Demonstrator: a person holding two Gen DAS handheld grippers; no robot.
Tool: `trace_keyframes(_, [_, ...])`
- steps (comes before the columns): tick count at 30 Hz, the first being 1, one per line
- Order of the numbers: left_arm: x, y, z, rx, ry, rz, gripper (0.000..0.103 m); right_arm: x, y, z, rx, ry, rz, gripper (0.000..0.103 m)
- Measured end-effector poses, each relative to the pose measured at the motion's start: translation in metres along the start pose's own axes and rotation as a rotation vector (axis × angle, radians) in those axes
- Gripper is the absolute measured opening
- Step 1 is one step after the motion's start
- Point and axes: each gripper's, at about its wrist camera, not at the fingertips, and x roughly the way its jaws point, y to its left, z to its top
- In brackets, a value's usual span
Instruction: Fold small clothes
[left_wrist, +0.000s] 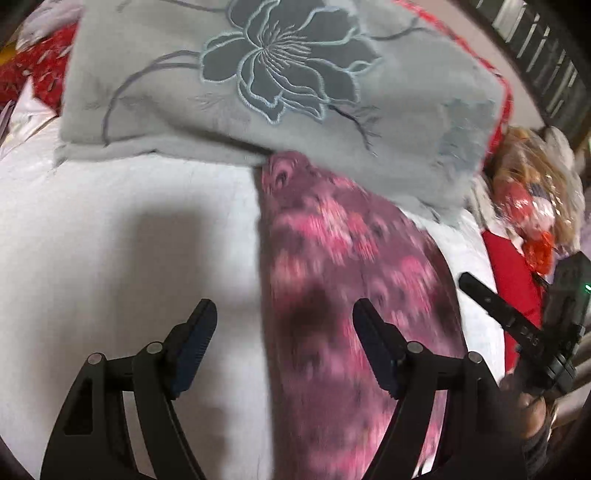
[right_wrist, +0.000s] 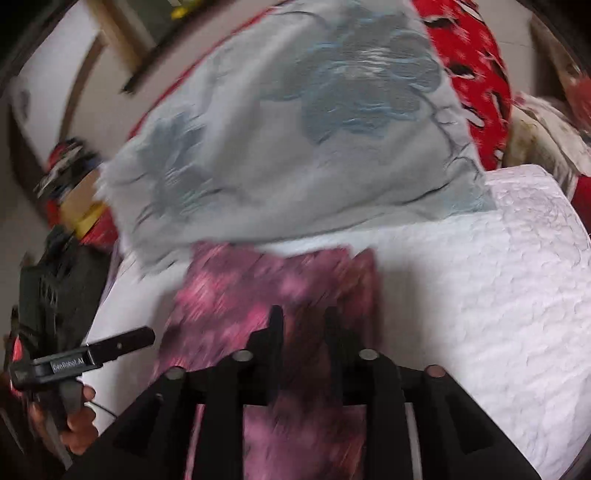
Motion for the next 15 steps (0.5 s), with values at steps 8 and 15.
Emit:
trace_keyframes(8, [-0.008, -0.004, -0.040, 0.103, -0.023, 0.103, 0.078, -0.028, 0.014, -0.021, 0.002, 0.010, -0.054, 0.033])
trace_keyframes(15, [0.007, -0.014, -0.060, 0.110, 0.034, -0.002, 0.082, -0.023, 0.029, -0.070, -0.155, 0.115, -0.162, 0.030])
